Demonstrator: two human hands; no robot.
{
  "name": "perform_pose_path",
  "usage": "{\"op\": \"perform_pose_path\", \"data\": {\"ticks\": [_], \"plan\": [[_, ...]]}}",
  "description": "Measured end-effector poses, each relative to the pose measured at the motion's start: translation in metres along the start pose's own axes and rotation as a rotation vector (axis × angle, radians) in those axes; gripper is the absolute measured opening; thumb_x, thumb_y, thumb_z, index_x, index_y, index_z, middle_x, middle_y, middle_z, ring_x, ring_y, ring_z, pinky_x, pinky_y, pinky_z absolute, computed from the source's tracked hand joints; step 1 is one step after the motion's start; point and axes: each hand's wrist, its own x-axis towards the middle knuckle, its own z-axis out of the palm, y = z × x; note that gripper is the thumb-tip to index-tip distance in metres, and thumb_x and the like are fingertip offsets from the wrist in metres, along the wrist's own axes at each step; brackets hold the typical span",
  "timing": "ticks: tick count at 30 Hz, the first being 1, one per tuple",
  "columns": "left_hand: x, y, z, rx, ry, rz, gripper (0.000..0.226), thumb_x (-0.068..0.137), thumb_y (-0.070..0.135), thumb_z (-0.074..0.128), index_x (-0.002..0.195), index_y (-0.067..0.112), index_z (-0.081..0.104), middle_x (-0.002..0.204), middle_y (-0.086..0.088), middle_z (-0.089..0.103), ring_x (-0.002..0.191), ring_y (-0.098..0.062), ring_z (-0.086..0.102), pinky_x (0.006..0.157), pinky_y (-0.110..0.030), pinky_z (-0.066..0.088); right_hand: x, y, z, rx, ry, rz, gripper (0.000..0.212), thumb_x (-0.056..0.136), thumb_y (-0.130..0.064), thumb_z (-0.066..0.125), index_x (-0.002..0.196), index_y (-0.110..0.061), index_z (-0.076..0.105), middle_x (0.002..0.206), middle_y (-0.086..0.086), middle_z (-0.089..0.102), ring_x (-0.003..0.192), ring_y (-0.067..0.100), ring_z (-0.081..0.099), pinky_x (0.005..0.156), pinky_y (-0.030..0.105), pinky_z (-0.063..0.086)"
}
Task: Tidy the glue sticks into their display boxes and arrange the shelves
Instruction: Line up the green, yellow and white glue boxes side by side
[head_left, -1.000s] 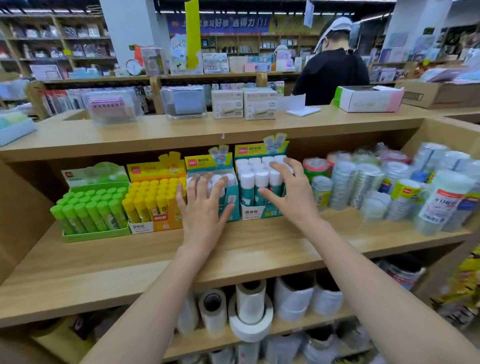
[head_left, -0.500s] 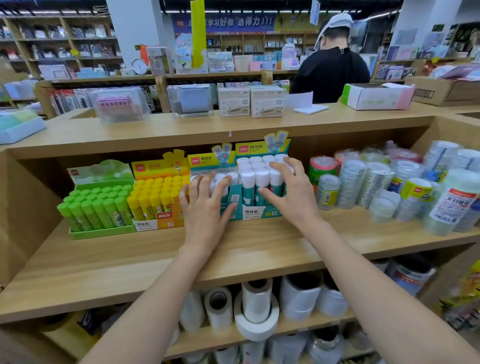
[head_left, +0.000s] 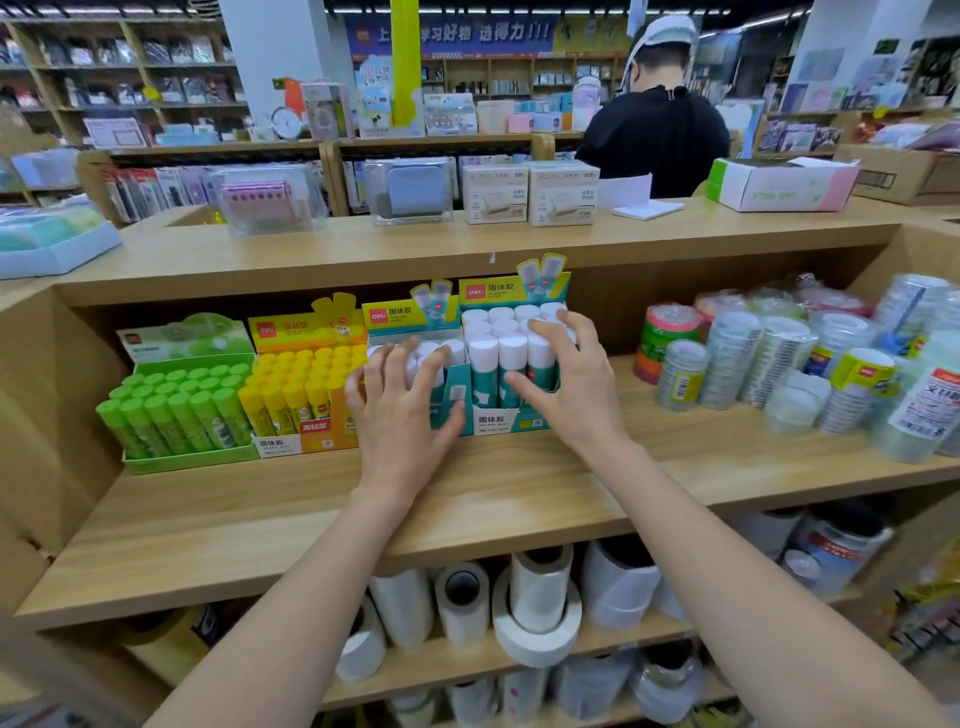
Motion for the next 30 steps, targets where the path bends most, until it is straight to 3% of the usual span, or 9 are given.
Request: {"op": "perform_pose_path", "data": {"ticks": [6,10,15,18,22,27,30], "plan": [[-0.001,-0.003,-0.003,-0.009,0.002,-0.017,0.052,0.083,0.046,0.062,0.131,0.028,0.052,0.136,-0.007,0.048,0.132,-0.031,0.036,0.109,-0.052,0.023,-0.003,-0.009,0.005,-0.001,0.008,0.001,0.062,0.083,-0.044,0.072,0.138,-0.024,0.049,0.15,0.005,0.034,0.131,0.025,0.041,0.104,0.037,0.04],[0.0,0.001,-0.006,-0.035,0.009,-0.019,0.058,0.081,0.046,0.06,0.135,0.026,0.048,0.145,-0.009,0.041,0.14,-0.032,0.028,0.118,-0.056,0.008,-0.003,-0.01,0.002,0.05,-0.022,-0.005,0.062,0.085,-0.042,0.072,0.14,-0.026,0.048,0.156,0.005,0.026,0.138,0.025,0.035,0.109,0.04,0.039],[0.006,0.021,-0.01,-0.023,-0.034,0.11,0.078,0.082,0.062,0.048,0.152,0.032,0.029,0.158,-0.008,0.025,0.148,-0.031,0.017,0.118,-0.056,0.001,-0.009,0.003,-0.015,0.168,-0.124,0.003,0.08,0.084,-0.029,0.076,0.15,-0.034,0.032,0.164,0.003,-0.001,0.147,0.018,0.016,0.102,0.023,0.03],[0.004,0.029,-0.005,0.012,-0.089,0.155,0.085,0.081,0.061,0.058,0.153,0.033,0.023,0.154,-0.007,0.032,0.144,-0.031,0.026,0.117,-0.06,0.007,-0.013,0.005,-0.014,0.176,-0.209,-0.012,0.082,0.082,-0.02,0.078,0.148,-0.036,0.032,0.163,0.001,0.002,0.146,0.022,0.021,0.107,0.03,0.034],[0.002,0.025,-0.001,0.053,-0.075,0.138,0.094,0.075,0.045,0.077,0.151,0.035,0.023,0.141,-0.008,0.044,0.135,-0.032,0.036,0.117,-0.055,0.008,-0.01,0.003,-0.01,0.13,-0.189,-0.009,0.083,0.08,-0.012,0.078,0.146,-0.033,0.034,0.162,0.003,0.005,0.144,0.026,0.027,0.109,0.039,0.04],[0.001,0.029,-0.002,0.085,-0.082,0.102,0.094,0.075,0.039,0.079,0.15,0.036,0.022,0.137,-0.009,0.046,0.134,-0.032,0.037,0.118,-0.053,0.007,-0.015,0.002,-0.006,0.128,-0.157,-0.024,0.083,0.079,-0.008,0.078,0.146,-0.031,0.034,0.16,0.005,0.008,0.142,0.028,0.031,0.108,0.041,0.043],[0.0,0.031,-0.004,0.092,-0.099,0.094,0.093,0.079,0.04,0.076,0.151,0.035,0.018,0.148,-0.01,0.04,0.142,-0.033,0.029,0.119,-0.055,0.004,-0.01,0.003,-0.011,0.164,-0.23,-0.016,0.081,0.082,-0.011,0.076,0.147,-0.033,0.032,0.162,0.003,0.001,0.144,0.028,0.027,0.109,0.043,0.043]]}}
